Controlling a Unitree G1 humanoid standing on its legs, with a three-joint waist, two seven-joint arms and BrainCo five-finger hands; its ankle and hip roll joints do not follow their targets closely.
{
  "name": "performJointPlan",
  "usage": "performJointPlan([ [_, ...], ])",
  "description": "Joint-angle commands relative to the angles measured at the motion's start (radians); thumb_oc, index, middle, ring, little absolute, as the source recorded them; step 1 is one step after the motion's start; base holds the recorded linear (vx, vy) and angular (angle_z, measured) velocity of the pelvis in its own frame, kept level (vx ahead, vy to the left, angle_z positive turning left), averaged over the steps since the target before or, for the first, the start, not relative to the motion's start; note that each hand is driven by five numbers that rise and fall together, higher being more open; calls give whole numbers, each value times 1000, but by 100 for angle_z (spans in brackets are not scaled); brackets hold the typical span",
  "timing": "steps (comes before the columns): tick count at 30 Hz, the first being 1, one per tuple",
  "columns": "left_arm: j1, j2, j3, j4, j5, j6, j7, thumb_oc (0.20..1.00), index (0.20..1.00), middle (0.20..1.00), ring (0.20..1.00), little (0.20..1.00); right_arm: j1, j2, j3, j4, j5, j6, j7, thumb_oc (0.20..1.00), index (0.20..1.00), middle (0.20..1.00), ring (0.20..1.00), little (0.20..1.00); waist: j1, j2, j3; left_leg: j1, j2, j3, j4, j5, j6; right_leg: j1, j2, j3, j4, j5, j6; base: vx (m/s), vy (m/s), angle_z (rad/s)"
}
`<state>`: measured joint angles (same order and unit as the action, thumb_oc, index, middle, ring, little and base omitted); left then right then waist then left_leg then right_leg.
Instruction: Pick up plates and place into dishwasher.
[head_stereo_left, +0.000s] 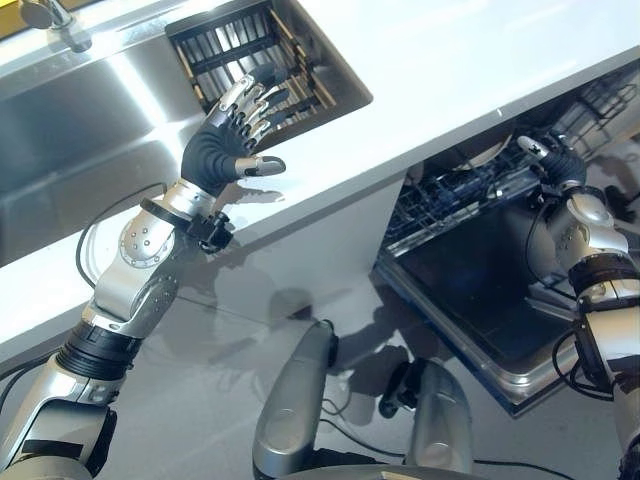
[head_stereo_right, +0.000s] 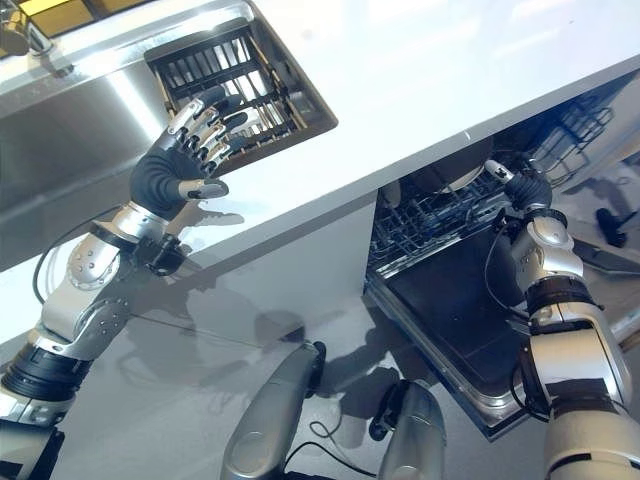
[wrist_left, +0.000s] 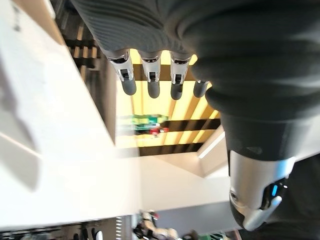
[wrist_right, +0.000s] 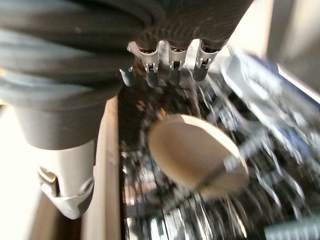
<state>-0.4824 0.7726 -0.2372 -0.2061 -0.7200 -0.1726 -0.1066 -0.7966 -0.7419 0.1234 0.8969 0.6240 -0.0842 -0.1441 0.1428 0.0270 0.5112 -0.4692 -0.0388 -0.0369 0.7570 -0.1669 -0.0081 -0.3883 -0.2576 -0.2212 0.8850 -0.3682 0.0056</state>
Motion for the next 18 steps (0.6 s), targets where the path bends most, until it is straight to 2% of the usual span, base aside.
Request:
performJointPlan([
  [1,137,-84,4,43,26,-67,31,1000,1000,1000,1000,1000,115,-68,-28,-123,-178,-55,-150,1000,1000,1000,1000,1000,-68,11,-14,57,-8,105,109,-226,131,-14,82,29,-11,55,-74,-68,65,-3],
  [5,183,-100,12,30,54,-102,27,1000,1000,1000,1000,1000,270,-99,-89,-221,-329,-31,-283,1000,1000,1000,1000,1000,-104,-4,-13,86,6,122,98,-234,135,5,96,51,-33,63,-66,-47,57,-14],
  [11,205,-121,17,32,72,-122,-5,1000,1000,1000,1000,1000,419,-62,-180,-245,-331,-10,-344,1000,1000,1000,1000,1000,-134,-18,-28,135,13,136,51,-233,127,47,106,67,-78,77,-52,-10,22,1],
  [15,195,-144,2,45,78,-111,-24,1000,1000,1000,1000,1000,473,18,-218,-153,-128,-19,-310,1000,1000,1000,1000,1000,-146,-22,-37,177,20,143,31,-244,123,86,115,76,-103,76,-47,29,-4,-6],
  [18,176,-159,-16,58,86,-96,-32,1000,1000,1000,1000,1000,490,92,-253,-24,12,-49,-212,1000,1000,1000,1000,1000,-147,-18,-45,189,21,140,23,-242,124,103,120,73,-122,83,-49,32,-27,-9],
])
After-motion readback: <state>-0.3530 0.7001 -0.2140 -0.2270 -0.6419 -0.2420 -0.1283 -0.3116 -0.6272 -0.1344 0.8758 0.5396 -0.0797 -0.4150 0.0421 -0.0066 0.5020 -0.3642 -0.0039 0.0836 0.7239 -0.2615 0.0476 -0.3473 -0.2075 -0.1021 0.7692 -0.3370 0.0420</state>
